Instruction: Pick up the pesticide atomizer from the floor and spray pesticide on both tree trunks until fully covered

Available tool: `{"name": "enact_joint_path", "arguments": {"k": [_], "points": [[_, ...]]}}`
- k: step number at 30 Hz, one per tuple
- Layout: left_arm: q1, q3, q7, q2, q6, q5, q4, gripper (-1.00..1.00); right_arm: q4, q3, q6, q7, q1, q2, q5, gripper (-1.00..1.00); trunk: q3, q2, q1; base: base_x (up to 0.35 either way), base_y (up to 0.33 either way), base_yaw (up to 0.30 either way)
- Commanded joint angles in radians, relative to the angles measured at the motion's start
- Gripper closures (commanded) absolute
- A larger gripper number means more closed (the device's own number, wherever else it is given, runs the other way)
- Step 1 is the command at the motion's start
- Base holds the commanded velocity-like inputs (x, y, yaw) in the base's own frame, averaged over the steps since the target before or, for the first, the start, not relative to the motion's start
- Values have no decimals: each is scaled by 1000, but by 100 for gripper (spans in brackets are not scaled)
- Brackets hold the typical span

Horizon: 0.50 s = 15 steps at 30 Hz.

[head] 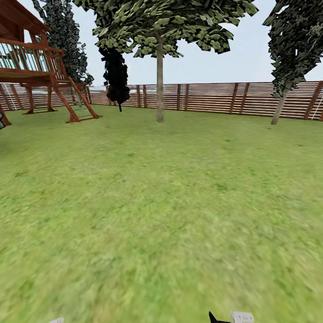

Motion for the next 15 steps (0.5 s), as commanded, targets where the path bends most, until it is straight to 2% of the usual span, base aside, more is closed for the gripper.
{"name": "enact_joint_path", "arguments": {"k": [1,15], "points": [[-1,8,-5,0,-2,-1,1,100,-1,-9,-2,7,-1,0,4,-100,-1,0,0,339,0,0],[-1,8,-5,0,-2,-1,1,100,-1,-9,-2,7,-1,0,3,-100,-1,0,0,339,0,0]]}}
